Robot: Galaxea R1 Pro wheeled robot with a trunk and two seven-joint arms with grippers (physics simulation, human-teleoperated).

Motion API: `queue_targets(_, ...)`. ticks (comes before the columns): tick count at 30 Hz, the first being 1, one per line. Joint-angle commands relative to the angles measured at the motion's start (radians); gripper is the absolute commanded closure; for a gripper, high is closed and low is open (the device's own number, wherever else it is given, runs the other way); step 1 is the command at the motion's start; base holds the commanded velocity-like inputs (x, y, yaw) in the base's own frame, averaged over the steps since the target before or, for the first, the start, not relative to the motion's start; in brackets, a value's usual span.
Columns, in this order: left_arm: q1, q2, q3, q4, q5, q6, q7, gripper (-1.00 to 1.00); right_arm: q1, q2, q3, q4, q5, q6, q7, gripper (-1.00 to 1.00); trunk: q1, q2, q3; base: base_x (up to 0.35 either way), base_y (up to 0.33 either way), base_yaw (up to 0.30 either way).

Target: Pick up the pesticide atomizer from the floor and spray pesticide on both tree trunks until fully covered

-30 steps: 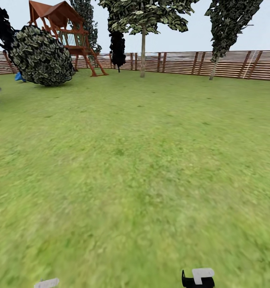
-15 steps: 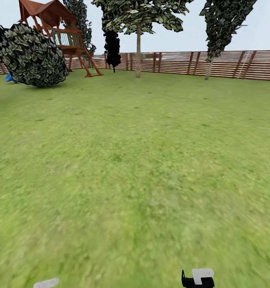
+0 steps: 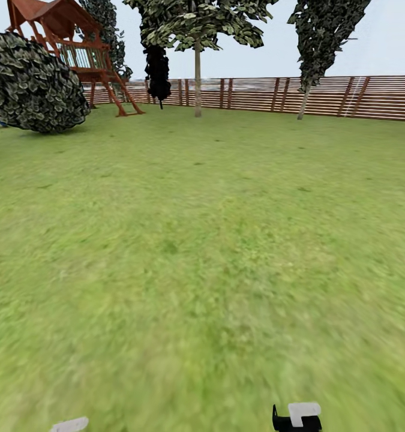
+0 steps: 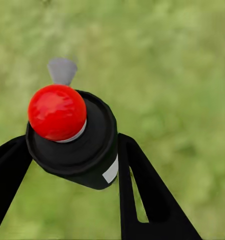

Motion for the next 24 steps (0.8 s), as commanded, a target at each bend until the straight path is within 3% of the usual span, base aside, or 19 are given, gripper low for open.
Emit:
queue_targets(1,-0.001,0.0,0.0,0.001,0.006,-0.003,-0.001,1.0,0.0,0.0,-0.006,0.0,0.011,-0.001,-0.006,-1.0,0.0,0.0,-0.001,0.338,0.003,-0.005)
queue_targets(7,-0.001,0.0,0.0,0.001,0.006,-0.003,-0.001,1.0,0.0,0.0,-0.006,0.0,0.011,-0.001,-0.006,-1.0,0.0,0.0,-0.001,0.338,0.001,-0.14)
queue_targets(24,-0.001,-0.001,-0.001,0.001,0.006,-0.003,-0.001,1.0,0.0,0.0,-0.007,0.0,0.01,-0.001,-0.006,-1.0,0.0,0.0,-0.001,0.338,0.0,-0.003)
